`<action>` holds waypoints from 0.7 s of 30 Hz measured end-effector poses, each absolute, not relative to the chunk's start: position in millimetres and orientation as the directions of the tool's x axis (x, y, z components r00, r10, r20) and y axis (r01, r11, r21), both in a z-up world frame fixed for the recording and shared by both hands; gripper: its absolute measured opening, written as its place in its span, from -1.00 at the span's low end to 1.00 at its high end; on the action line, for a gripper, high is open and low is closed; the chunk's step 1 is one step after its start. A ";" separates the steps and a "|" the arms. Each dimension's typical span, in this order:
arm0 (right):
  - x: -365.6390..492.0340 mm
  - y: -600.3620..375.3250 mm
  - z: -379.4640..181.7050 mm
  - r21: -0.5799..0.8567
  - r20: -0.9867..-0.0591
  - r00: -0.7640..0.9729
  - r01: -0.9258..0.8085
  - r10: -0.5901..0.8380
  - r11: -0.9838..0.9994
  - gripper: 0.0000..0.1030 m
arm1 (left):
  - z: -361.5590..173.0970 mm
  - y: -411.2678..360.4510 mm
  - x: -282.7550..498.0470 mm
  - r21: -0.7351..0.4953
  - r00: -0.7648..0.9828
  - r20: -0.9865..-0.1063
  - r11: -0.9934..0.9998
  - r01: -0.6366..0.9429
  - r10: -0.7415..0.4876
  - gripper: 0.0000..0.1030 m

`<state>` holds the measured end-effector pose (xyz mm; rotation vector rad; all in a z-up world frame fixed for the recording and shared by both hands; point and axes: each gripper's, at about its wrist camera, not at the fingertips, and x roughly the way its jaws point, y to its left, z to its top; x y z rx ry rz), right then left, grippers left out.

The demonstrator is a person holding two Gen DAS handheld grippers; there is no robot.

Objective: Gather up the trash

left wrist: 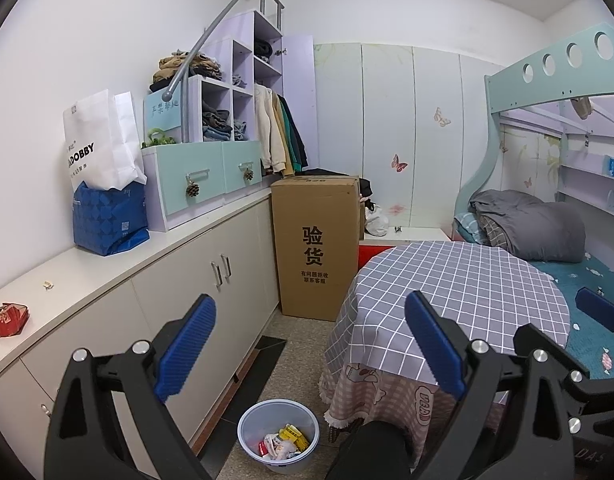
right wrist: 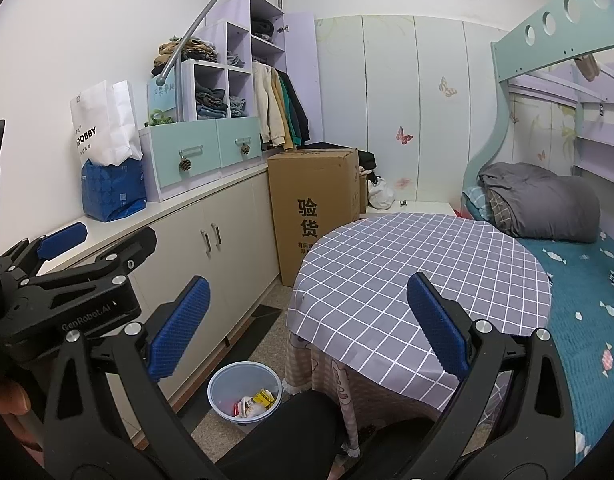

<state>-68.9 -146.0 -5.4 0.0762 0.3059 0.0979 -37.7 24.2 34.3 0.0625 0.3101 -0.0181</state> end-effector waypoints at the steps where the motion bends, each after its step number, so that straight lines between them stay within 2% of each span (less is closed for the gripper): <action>1: -69.3 -145.8 -5.4 0.090 -0.297 0.949 -0.085 0.108 0.992 0.87 | 34.3 24.6 -37.6 0.059 0.952 -0.307 0.998 0.028 -0.008 0.82; 21: -70.8 -143.1 -5.7 0.092 -0.300 0.948 -0.086 0.110 0.992 0.87 | 34.3 26.1 -38.0 0.062 0.951 -0.308 0.998 0.029 -0.008 0.82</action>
